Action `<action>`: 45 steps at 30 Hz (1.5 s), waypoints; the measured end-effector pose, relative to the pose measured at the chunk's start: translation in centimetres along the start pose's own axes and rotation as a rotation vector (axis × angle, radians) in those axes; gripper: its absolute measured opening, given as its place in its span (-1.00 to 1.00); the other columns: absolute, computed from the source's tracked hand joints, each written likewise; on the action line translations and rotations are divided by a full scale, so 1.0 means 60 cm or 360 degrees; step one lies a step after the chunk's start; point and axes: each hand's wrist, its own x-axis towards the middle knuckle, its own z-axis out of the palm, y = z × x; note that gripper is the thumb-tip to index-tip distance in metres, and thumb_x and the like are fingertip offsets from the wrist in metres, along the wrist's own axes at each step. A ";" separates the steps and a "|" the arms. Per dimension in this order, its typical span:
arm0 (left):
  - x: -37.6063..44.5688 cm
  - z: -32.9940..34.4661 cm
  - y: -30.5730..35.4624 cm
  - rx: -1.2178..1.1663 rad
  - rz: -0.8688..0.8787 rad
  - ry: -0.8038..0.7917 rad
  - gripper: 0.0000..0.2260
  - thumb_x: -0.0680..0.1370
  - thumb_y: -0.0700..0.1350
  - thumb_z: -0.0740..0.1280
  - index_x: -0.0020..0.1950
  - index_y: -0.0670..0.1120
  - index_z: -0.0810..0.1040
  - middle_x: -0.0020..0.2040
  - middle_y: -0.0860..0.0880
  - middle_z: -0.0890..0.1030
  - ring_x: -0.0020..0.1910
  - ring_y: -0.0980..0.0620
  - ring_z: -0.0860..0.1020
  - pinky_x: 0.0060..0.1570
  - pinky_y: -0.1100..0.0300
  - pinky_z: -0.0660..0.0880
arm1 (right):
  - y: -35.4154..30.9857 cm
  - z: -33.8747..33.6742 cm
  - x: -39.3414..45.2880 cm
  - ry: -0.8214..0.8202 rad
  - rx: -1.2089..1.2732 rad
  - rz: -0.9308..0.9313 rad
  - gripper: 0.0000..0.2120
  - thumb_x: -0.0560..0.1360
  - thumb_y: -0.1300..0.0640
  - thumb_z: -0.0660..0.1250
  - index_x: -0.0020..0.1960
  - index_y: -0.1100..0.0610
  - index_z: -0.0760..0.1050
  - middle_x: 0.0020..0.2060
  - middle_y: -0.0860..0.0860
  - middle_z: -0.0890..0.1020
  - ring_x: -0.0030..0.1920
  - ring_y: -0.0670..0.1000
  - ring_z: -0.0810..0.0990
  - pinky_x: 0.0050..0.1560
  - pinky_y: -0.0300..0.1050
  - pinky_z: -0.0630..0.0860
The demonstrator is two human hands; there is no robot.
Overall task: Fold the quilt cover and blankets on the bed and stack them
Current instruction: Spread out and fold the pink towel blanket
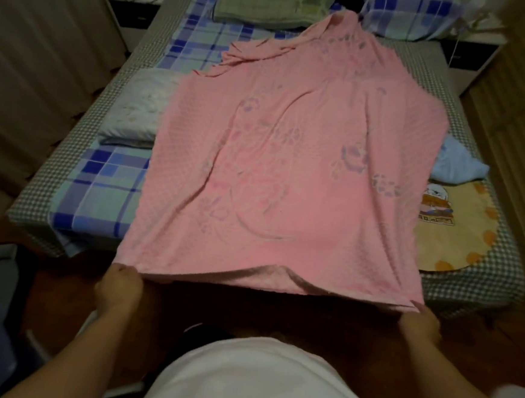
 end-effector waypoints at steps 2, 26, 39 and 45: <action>-0.005 -0.002 0.015 -0.0304 -0.0166 0.0038 -0.65 0.62 -0.03 0.27 0.26 -0.27 0.54 0.24 -0.35 0.54 0.21 -0.36 0.49 0.20 -0.09 0.42 | -0.008 0.002 -0.001 0.0113 0.0497 0.0121 -0.69 0.54 0.25 0.23 0.24 0.16 0.60 0.23 0.19 0.57 0.16 0.22 0.57 0.19 0.02 0.49; -0.176 0.084 0.129 0.0327 0.1374 -0.0395 -0.57 0.55 0.42 0.09 0.39 0.36 0.29 0.34 -0.05 0.51 0.27 -0.17 0.51 0.18 0.02 0.41 | -0.083 0.164 -0.147 -0.0566 -0.0693 -0.1569 -0.36 0.44 0.44 0.20 0.43 -0.03 0.45 0.40 0.04 0.40 0.27 0.15 0.50 0.25 -0.05 0.44; -0.033 0.019 -0.003 0.1245 0.1315 -0.0288 -0.42 0.52 -0.09 0.31 0.53 -0.02 0.25 0.59 -0.15 0.14 0.03 -0.09 0.56 -0.08 -0.01 0.52 | 0.047 -0.088 0.104 -0.0059 -0.1941 -0.1368 -0.63 0.28 0.44 0.43 0.08 0.38 0.58 0.40 0.35 0.36 -0.42 0.21 0.55 -0.48 -0.05 0.37; -0.065 0.044 0.015 0.0719 0.1030 -0.0340 -0.61 0.62 0.15 0.21 0.45 0.17 0.33 0.33 -0.03 0.50 0.11 -0.07 0.57 -0.04 0.04 0.52 | 0.053 -0.010 0.035 -0.0107 -0.1057 -0.0989 -0.51 0.45 0.36 0.23 0.37 0.18 0.44 0.25 0.25 0.48 0.13 0.29 0.54 0.09 0.09 0.52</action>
